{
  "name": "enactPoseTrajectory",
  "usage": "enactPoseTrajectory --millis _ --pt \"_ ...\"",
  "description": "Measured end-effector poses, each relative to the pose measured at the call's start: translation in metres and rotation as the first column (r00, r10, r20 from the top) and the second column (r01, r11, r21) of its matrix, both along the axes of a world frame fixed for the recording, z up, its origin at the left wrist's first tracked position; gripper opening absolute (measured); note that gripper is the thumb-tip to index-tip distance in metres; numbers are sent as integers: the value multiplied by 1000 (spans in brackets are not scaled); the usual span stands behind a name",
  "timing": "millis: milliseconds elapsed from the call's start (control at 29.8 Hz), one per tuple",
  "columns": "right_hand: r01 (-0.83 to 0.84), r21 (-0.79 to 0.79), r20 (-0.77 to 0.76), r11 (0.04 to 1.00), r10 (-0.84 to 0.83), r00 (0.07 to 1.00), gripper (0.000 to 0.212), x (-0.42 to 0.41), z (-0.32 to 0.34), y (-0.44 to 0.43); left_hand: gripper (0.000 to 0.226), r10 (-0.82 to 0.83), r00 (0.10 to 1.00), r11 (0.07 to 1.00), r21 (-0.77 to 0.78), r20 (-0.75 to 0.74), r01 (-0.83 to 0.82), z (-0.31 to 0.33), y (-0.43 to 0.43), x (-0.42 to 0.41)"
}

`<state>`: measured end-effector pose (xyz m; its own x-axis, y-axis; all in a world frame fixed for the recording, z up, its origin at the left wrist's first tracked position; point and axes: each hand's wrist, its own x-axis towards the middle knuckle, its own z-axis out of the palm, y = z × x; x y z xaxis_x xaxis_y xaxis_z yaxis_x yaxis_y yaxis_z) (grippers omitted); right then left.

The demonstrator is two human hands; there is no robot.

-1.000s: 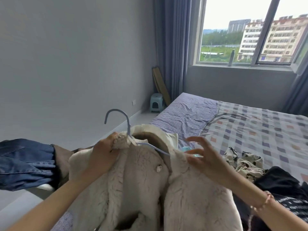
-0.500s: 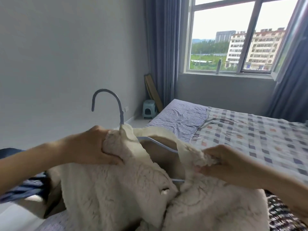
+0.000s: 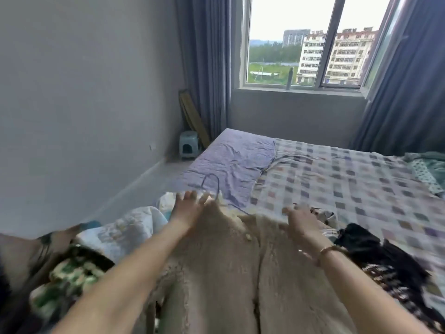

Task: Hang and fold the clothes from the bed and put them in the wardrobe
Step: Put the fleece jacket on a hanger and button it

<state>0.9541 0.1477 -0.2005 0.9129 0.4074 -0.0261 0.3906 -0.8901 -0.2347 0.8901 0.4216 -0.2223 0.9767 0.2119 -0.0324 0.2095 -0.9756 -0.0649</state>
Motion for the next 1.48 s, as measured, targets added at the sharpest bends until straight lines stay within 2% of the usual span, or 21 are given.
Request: enactPoseTrajectory --millis 67,134,201,336,470,604,672,772,839,907,974,1041,1108,1142,1209,1242,1276,1309,1377,1444,1477 --pt "29 -51 -157 998 -37 987 46 -15 -92 1 56 7 993 997 -70 -121 -16 -89 -22 -1" --pt "34 -11 -374 999 -36 927 54 -36 -157 4 47 -21 938 977 -205 -345 -53 -164 -62 -25" --pt "58 -6 -474 998 -53 879 55 -42 -202 0 42 -58 921 953 -297 -385 -64 -207 -86 -20" --pt "150 20 -515 989 -118 849 41 -18 -248 6 40 -10 920 911 -383 -393 -154 -251 -104 18" --pt "256 150 -568 955 -129 813 37 12 -287 35 51 49 917 879 -419 -395 -228 -276 -112 76" --pt "396 70 -609 915 -276 744 31 27 -318 41 70 163 854 881 -316 -494 -351 -297 -114 103" --pt "497 46 -642 866 -356 680 30 31 -330 38 65 169 834 889 -284 -526 -359 -300 -113 111" --pt "629 34 -685 776 -440 580 50 39 -342 39 50 85 822 890 -329 -562 -316 -299 -103 116" --pt "639 -89 -694 764 -508 510 73 41 -342 48 39 41 829 880 -373 -558 -295 -293 -87 105" --pt "528 -260 -618 809 -559 553 82 38 -333 63 24 -25 830 876 -413 -557 -250 -283 -69 83" --pt "424 -325 -523 845 -534 664 59 31 -328 71 22 -158 756 881 -437 -635 -182 -276 -53 58" --pt "370 -301 -502 879 -476 722 38 31 -327 70 30 -269 572 899 -416 -775 -140 -267 -44 36" --pt "416 -163 -589 895 -426 686 31 33 -318 63 33 -343 422 890 -434 -840 -140 -266 -39 23" --pt "487 -11 -679 873 -364 637 34 35 -314 59 32 -357 417 869 -461 -836 -181 -266 -39 20" --pt "676 242 -864 696 -163 477 30 33 -300 56 31 -323 552 792 -538 -769 -287 -268 -43 13" --pt "717 276 -899 640 -91 428 27 33 -297 54 34 -263 647 759 -568 -716 -320 -269 -47 13" --pt "720 281 -917 634 -44 396 27 29 -296 51 36 -187 721 756 -567 -667 -328 -272 -51 8" --pt "714 278 -923 643 -28 385 25 23 -300 47 34 -127 787 793 -539 -603 -285 -276 -57 2" --pt "767 290 -926 573 -34 375 18 14 -309 40 19 -44 956 933 -353 -291 -64 -283 -68 -9" --pt "865 298 -949 404 26 315 17 7 -309 38 19 -110 994 945 -308 11 108 -282 -78 -10" --pt "894 300 -953 334 73 293 16 4 -306 37 27 -160 986 927 -336 50 167 -280 -85 -8"
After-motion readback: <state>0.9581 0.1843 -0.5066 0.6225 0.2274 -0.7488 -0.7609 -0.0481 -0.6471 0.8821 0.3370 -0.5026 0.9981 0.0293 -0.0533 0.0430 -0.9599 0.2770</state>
